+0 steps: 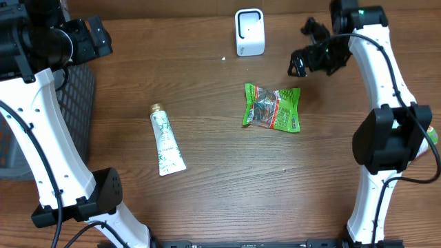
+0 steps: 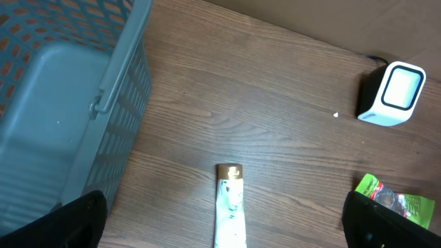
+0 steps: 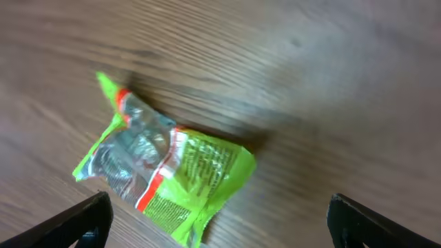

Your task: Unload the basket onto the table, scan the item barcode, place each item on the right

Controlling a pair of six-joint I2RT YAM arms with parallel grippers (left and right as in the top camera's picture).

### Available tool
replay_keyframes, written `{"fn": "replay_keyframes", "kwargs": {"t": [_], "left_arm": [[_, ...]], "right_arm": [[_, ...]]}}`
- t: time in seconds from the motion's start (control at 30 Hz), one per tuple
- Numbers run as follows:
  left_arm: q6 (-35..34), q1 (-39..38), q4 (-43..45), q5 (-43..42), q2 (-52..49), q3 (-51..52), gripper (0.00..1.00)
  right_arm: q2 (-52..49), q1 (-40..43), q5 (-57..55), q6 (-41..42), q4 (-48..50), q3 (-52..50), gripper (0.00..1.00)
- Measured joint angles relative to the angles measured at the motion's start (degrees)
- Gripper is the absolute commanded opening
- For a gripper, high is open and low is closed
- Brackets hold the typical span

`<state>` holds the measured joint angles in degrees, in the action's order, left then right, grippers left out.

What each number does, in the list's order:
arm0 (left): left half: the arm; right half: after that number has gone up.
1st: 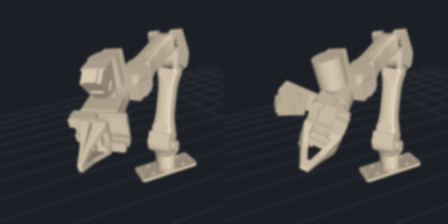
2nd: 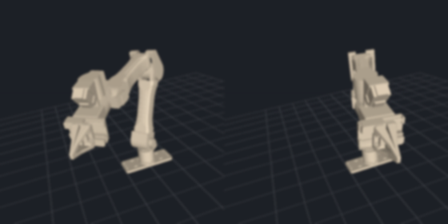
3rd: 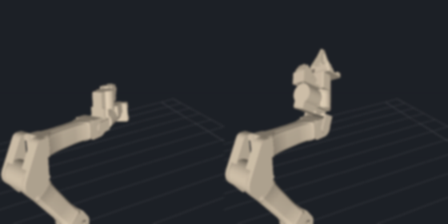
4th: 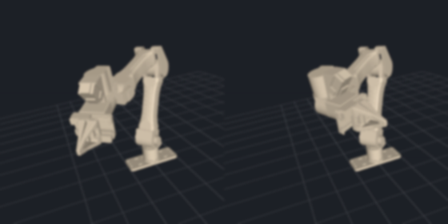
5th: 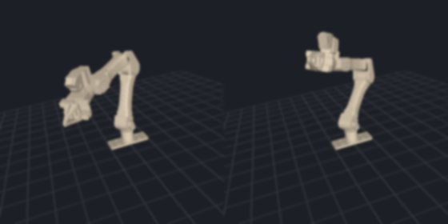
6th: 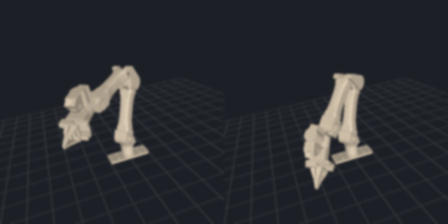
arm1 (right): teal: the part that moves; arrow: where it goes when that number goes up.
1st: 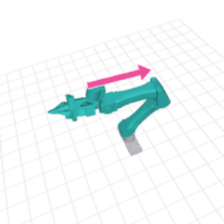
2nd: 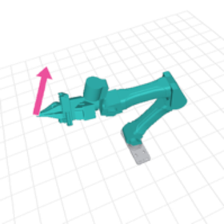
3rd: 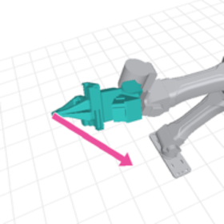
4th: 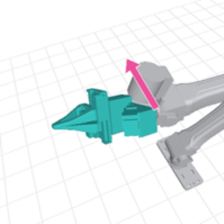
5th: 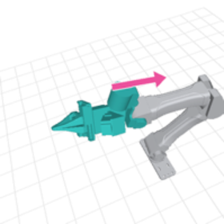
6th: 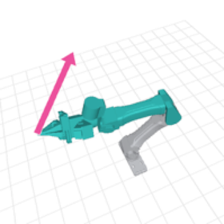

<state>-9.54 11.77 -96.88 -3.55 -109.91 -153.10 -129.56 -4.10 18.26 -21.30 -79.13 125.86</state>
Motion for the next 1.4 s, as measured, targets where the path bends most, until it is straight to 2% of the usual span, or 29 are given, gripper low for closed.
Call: {"fn": "replay_keyframes", "kwargs": {"t": [0.17, 0.33, 0.57, 0.77, 0.87, 0.9, 0.97, 1.03, 1.07, 1.4], "left_arm": [[0.0, 0.0, 0.0, 0.0, 0.0, 0.0, 1.00], [0.0, 0.0, 0.0, 0.0, 0.0, 0.0, 1.00], [0.0, 0.0, 0.0, 0.0, 0.0, 0.0, 1.00], [0.0, 0.0, 0.0, 0.0, 0.0, 0.0, 1.00], [0.0, 0.0, 0.0, 0.0, 0.0, 0.0, 1.00], [0.0, 0.0, 0.0, 0.0, 0.0, 0.0, 1.00], [0.0, 0.0, 0.0, 0.0, 0.0, 0.0, 1.00], [0.0, 0.0, 0.0, 0.0, 0.0, 0.0, 1.00], [0.0, 0.0, 0.0, 0.0, 0.0, 0.0, 1.00], [0.0, 0.0, 0.0, 0.0, 0.0, 0.0, 1.00]], "right_arm": [[0.7, -4.6, -0.2, -9.3, 0.4, -1.5, 1.00], [0.7, -8.7, -0.4, -15.9, 5.3, -10.0, 1.00], [0.3, -8.4, -1.1, -19.7, 16.0, -20.5, 1.00], [-0.4, -8.3, -0.4, -21.2, 21.4, -24.5, 0.98], [-0.8, -8.3, 0.5, -21.4, 21.6, -25.0, 0.72], [-0.8, -8.3, 1.3, -21.6, 21.4, -25.2, 0.53], [-0.8, -8.3, 2.7, -21.8, 20.2, -25.7, 0.23], [-0.8, -8.2, 4.2, -21.8, 18.3, -25.8, 0.08], [-0.8, -8.1, 5.3, -21.6, 17.3, -25.8, 0.04], [-1.7, -7.7, 14.7, -19.5, 14.7, -25.4, 0.04]]}}
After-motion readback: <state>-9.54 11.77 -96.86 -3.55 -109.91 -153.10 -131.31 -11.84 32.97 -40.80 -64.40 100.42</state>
